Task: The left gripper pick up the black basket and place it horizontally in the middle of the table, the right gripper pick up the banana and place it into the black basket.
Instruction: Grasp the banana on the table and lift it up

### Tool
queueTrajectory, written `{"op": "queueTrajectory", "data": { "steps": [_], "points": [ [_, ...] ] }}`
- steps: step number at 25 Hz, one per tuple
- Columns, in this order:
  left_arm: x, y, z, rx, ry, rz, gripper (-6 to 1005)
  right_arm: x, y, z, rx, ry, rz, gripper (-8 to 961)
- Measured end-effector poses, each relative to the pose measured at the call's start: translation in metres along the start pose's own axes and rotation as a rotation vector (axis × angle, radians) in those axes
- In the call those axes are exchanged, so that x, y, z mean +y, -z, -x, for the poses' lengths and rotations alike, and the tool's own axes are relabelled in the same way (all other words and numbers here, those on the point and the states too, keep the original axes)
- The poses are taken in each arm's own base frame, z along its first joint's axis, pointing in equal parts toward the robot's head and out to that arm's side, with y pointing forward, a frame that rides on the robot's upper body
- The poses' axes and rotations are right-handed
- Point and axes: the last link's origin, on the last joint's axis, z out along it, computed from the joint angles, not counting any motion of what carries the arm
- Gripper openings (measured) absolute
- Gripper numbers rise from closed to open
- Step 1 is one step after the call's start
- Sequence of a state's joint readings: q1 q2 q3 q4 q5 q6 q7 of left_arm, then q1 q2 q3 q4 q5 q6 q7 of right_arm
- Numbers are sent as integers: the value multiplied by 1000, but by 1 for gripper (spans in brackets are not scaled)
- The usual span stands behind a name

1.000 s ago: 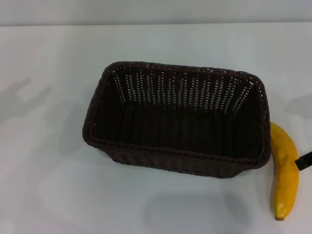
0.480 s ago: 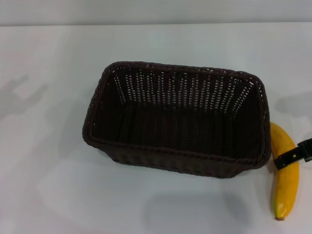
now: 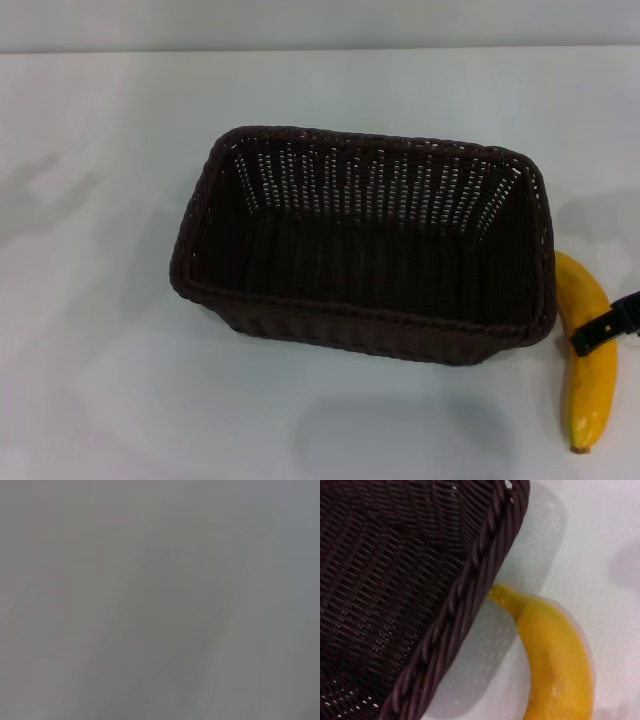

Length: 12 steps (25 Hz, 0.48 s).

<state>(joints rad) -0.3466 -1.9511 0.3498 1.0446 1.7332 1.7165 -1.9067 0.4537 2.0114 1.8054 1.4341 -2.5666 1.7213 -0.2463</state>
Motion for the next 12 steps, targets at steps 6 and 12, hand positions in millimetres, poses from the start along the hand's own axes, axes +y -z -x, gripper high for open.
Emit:
{"op": "queueTrajectory", "data": {
  "steps": [6, 12],
  "points": [
    [0, 1, 1, 3, 3, -1, 774, 8, -1, 5, 2, 32, -12, 873],
    [1, 3, 1, 23, 9, 1, 774, 13, -6, 5, 24, 61, -16, 871]
  ]
}}
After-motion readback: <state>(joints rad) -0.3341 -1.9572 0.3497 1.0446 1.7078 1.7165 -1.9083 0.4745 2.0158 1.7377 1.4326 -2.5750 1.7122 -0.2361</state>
